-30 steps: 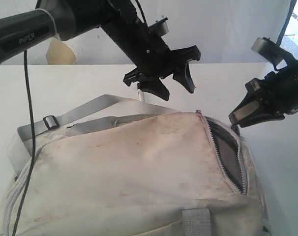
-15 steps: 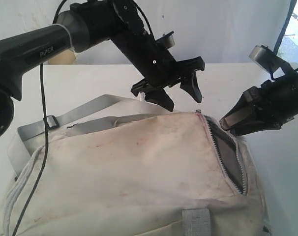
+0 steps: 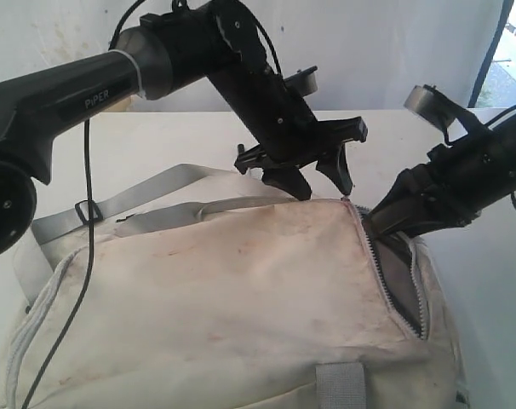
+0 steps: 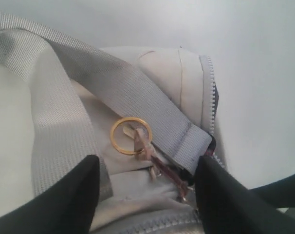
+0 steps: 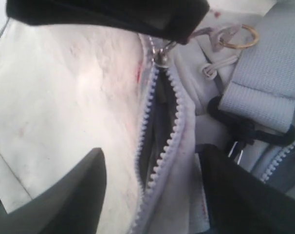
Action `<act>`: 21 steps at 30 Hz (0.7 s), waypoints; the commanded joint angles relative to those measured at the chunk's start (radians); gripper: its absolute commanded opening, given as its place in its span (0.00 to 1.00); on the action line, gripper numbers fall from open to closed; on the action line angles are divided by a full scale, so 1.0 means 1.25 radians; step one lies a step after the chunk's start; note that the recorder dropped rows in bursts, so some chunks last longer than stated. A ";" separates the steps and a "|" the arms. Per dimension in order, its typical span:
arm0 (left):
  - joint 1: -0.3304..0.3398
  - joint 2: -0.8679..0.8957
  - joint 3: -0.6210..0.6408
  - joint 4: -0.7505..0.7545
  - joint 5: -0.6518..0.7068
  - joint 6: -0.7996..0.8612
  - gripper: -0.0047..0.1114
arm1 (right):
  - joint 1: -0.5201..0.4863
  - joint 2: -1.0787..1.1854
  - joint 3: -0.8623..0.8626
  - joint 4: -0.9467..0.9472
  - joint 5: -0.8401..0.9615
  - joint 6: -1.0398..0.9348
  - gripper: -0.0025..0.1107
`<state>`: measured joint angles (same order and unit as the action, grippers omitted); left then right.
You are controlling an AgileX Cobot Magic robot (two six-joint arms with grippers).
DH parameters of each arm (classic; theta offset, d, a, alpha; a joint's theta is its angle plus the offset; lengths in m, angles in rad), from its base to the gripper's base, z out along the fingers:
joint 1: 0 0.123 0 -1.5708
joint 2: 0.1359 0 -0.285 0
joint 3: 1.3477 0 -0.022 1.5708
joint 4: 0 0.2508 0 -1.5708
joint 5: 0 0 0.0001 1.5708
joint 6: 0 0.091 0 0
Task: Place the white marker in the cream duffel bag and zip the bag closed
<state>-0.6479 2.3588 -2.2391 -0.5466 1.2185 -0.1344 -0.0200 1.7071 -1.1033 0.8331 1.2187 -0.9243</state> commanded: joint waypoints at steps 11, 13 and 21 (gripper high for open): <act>-0.032 0.005 -0.005 -0.021 0.002 0.021 0.59 | -0.021 -0.008 0.006 -0.084 0.002 0.055 0.50; -0.032 0.005 -0.005 -0.018 0.002 0.021 0.56 | -0.031 -0.011 0.006 -0.084 0.002 0.055 0.50; -0.032 0.005 -0.005 -0.018 0.002 0.017 0.09 | -0.033 -0.016 0.006 -0.084 0.002 0.055 0.50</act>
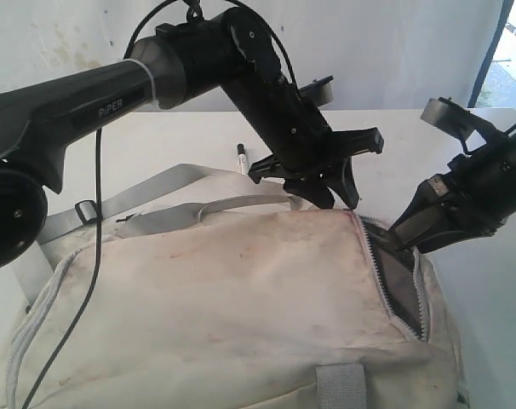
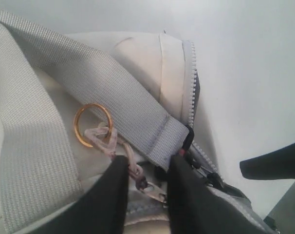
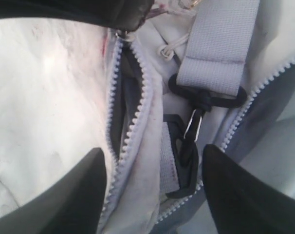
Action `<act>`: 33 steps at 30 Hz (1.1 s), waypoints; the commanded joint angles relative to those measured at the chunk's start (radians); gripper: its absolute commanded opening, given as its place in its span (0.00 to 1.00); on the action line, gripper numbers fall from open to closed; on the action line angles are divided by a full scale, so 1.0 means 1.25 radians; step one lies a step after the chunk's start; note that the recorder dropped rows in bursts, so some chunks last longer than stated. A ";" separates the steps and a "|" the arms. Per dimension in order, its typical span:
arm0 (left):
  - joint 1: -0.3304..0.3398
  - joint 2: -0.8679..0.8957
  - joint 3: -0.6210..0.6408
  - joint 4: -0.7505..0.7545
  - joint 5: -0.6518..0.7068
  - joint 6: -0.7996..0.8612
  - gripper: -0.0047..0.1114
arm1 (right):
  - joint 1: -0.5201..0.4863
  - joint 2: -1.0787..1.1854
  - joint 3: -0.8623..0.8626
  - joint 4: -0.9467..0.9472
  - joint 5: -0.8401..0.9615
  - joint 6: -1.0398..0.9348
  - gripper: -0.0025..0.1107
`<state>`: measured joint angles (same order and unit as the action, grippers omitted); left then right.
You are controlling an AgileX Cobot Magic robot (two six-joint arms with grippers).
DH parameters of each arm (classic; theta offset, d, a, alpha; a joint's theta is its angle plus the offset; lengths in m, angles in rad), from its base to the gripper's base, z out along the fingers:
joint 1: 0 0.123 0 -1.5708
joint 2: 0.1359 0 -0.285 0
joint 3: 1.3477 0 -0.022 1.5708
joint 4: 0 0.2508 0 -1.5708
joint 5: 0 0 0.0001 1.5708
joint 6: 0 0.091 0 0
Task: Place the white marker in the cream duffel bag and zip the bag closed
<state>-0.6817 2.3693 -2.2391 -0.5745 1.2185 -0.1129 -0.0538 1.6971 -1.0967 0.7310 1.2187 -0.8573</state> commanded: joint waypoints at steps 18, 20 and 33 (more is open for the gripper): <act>0.009 -0.003 -0.005 0.007 0.002 -0.027 0.32 | -0.006 -0.008 0.000 -0.005 0.002 0.001 0.50; 0.009 -0.003 -0.005 0.005 0.002 -0.049 0.47 | -0.006 -0.008 0.000 -0.005 0.002 0.001 0.50; -0.005 0.012 -0.005 0.039 0.002 -0.137 0.53 | -0.006 -0.008 0.000 -0.030 0.002 0.007 0.50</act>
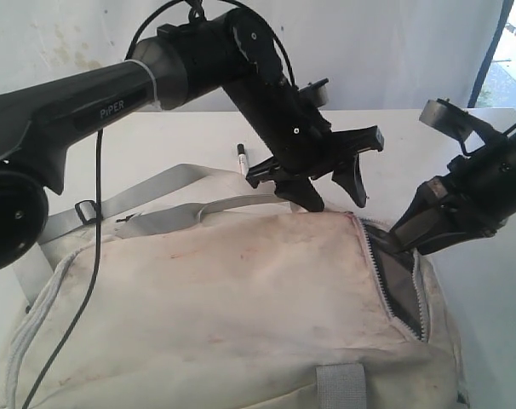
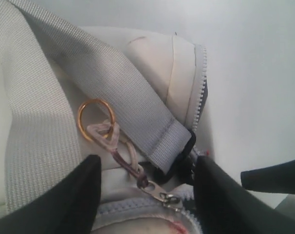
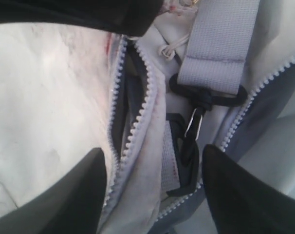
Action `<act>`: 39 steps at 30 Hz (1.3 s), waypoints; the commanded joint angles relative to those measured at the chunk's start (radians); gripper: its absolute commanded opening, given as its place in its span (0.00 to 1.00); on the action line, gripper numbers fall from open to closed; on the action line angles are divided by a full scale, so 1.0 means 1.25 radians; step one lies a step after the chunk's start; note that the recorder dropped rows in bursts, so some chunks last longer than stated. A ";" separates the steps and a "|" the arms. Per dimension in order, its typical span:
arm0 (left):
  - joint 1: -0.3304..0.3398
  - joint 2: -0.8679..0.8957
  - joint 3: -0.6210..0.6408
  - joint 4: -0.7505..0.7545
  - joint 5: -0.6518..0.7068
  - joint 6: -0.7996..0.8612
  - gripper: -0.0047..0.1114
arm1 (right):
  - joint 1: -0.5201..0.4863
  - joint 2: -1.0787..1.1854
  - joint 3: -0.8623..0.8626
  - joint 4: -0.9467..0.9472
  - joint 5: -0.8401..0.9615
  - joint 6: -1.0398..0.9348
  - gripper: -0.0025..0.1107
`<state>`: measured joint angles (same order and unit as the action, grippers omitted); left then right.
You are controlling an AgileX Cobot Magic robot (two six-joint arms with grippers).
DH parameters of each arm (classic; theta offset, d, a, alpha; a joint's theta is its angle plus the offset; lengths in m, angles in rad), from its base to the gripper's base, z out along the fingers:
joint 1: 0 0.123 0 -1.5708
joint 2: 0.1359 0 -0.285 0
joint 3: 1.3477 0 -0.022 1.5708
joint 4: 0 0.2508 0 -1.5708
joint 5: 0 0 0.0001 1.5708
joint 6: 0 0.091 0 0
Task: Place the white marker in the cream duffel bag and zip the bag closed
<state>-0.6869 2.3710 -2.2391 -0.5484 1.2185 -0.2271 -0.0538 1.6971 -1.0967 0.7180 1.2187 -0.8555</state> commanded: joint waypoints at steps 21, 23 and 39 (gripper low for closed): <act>-0.010 0.042 -0.005 -0.021 0.002 -0.052 0.10 | -0.006 -0.008 0.000 -0.018 0.002 0.005 0.50; -0.010 0.042 -0.005 -0.021 0.002 -0.050 0.04 | -0.006 -0.008 0.000 -0.018 0.002 0.005 0.50; 0.001 0.040 -0.005 0.023 0.002 -0.088 0.30 | -0.006 -0.008 0.003 -0.018 0.002 0.009 0.50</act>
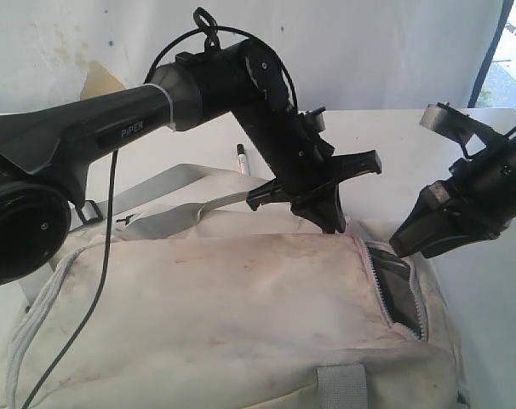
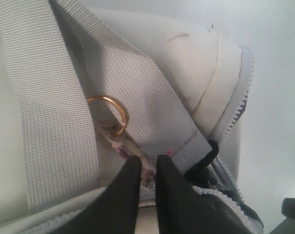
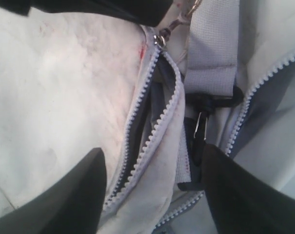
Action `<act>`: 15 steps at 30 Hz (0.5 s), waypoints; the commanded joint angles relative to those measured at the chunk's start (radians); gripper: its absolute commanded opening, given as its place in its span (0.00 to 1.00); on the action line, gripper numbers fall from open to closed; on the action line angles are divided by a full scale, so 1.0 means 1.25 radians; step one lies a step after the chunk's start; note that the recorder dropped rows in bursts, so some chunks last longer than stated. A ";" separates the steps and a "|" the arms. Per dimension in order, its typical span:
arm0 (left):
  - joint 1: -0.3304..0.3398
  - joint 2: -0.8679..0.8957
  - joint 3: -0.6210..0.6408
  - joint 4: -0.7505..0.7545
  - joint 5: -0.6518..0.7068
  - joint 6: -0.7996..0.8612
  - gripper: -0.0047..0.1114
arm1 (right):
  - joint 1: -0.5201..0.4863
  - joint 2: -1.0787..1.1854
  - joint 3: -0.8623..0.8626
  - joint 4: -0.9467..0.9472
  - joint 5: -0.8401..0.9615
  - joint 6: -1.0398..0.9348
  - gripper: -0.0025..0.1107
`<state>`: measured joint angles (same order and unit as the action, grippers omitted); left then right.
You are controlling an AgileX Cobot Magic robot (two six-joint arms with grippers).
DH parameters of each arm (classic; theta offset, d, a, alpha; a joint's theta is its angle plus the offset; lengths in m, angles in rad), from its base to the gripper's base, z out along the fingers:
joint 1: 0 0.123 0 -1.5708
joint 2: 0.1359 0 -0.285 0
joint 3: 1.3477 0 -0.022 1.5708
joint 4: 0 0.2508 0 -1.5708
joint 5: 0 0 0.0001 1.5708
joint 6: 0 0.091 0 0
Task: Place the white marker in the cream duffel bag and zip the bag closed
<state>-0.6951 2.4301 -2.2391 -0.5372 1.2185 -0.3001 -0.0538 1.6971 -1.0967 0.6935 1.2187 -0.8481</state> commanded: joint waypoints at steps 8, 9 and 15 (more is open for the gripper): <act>0.012 -0.007 -0.005 0.025 0.002 -0.082 0.64 | -0.006 -0.008 0.003 0.003 0.002 0.006 0.50; 0.012 -0.007 -0.005 0.026 0.002 -0.091 0.64 | -0.006 -0.008 0.003 0.003 0.002 0.006 0.50; 0.012 -0.007 -0.005 0.022 0.002 -0.157 0.64 | -0.006 -0.008 0.003 0.009 0.002 0.011 0.50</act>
<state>-0.6805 2.4301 -2.2391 -0.5092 1.2185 -0.4523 -0.0538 1.6971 -1.0967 0.6935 1.2187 -0.8370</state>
